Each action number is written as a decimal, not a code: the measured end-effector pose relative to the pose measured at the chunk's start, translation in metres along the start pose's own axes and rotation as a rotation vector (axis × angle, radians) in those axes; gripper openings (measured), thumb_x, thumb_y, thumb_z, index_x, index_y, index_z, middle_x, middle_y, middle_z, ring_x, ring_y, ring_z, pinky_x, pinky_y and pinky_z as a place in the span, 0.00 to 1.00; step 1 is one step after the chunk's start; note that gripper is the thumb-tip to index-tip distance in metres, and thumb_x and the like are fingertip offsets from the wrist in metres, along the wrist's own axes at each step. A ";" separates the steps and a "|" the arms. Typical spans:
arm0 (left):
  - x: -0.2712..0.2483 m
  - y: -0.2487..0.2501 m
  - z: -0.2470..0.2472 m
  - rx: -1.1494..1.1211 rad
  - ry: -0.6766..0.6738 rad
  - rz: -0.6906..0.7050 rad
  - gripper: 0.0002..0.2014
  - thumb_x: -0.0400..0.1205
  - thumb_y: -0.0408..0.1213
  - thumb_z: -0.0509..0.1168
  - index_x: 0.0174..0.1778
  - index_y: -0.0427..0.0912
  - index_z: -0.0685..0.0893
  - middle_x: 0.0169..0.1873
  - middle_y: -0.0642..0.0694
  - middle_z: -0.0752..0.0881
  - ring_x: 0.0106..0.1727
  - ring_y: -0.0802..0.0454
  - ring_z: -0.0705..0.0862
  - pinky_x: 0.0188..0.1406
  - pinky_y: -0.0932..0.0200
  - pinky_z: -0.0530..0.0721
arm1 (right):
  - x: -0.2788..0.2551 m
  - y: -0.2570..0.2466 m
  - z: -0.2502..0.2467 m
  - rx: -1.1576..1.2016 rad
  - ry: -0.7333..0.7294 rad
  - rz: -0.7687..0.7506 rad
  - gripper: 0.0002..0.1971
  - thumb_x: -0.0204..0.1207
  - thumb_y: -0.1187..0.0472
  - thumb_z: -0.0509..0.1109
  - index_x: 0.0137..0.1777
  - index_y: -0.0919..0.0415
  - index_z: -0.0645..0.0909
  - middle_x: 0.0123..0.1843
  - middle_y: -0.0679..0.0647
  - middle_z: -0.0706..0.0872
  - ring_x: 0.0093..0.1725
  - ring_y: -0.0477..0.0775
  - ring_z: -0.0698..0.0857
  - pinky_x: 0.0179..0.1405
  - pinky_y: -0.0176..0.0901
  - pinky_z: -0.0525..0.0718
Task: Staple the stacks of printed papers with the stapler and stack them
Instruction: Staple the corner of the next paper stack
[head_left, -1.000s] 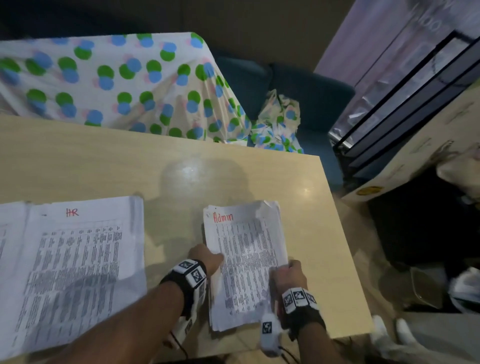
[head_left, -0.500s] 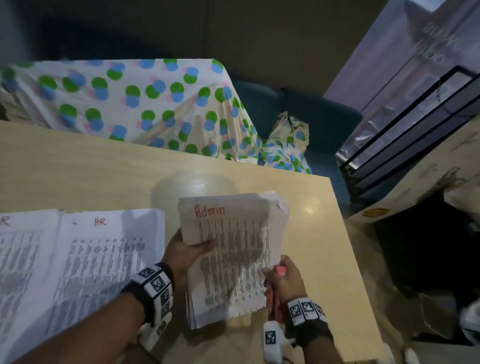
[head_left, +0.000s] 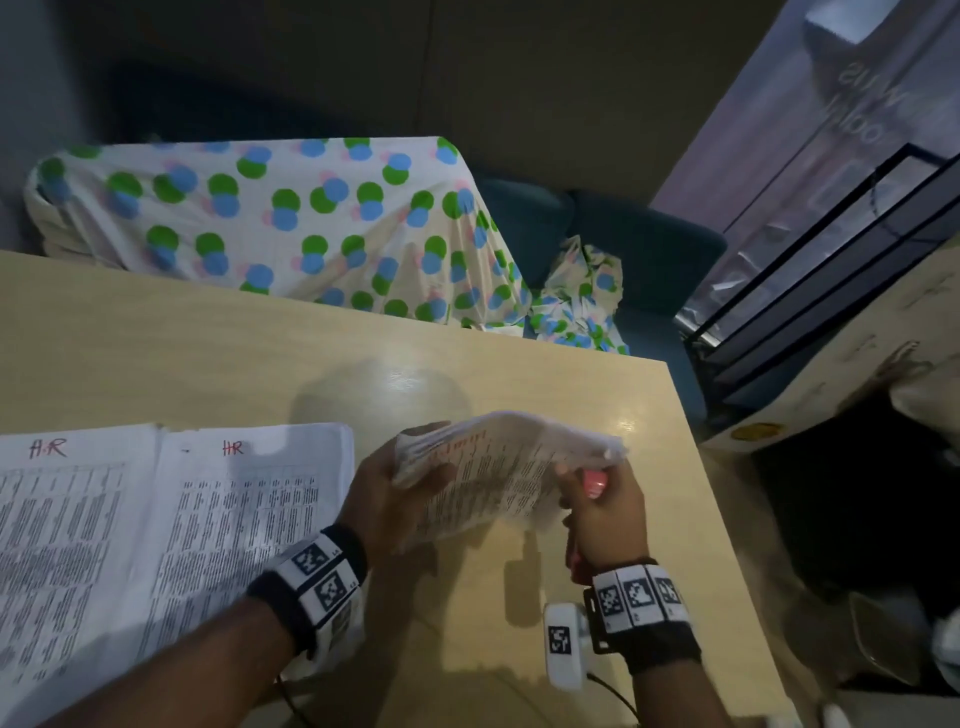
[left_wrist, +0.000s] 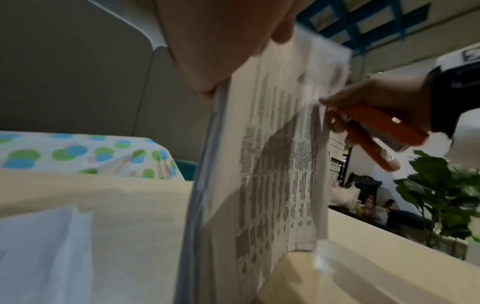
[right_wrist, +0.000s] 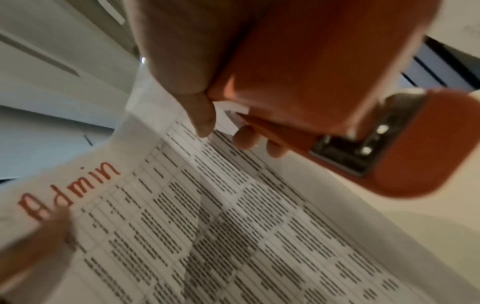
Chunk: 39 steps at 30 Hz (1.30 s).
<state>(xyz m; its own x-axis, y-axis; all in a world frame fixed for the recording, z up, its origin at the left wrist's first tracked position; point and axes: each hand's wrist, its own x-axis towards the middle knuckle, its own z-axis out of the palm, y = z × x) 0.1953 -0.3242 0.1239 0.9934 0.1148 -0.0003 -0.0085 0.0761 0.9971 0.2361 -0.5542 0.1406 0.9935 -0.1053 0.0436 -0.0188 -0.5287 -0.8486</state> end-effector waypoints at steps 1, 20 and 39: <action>-0.001 0.004 0.001 -0.014 0.002 0.024 0.14 0.72 0.48 0.71 0.53 0.62 0.81 0.44 0.74 0.87 0.47 0.72 0.86 0.37 0.74 0.84 | -0.002 0.003 0.003 -0.013 0.012 0.029 0.08 0.69 0.50 0.75 0.43 0.47 0.78 0.36 0.53 0.88 0.36 0.56 0.88 0.38 0.62 0.89; 0.004 0.020 0.009 -0.127 0.075 -0.024 0.06 0.76 0.31 0.71 0.48 0.42 0.87 0.35 0.53 0.89 0.36 0.69 0.87 0.29 0.75 0.82 | -0.006 0.003 0.004 -0.084 0.047 -0.012 0.18 0.76 0.52 0.73 0.48 0.23 0.71 0.46 0.47 0.87 0.44 0.56 0.89 0.42 0.65 0.89; 0.008 0.000 -0.008 0.061 0.074 0.128 0.12 0.68 0.65 0.67 0.42 0.67 0.80 0.38 0.56 0.87 0.41 0.66 0.86 0.33 0.69 0.84 | -0.001 -0.009 -0.015 0.068 -0.006 0.044 0.11 0.75 0.66 0.74 0.56 0.56 0.84 0.41 0.53 0.90 0.37 0.49 0.86 0.27 0.36 0.83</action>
<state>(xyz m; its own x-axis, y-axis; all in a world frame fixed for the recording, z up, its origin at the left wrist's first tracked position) 0.2025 -0.3154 0.1234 0.9735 0.1922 0.1240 -0.1256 -0.0042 0.9921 0.2341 -0.5617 0.1558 0.9925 -0.1219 0.0028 -0.0546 -0.4654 -0.8834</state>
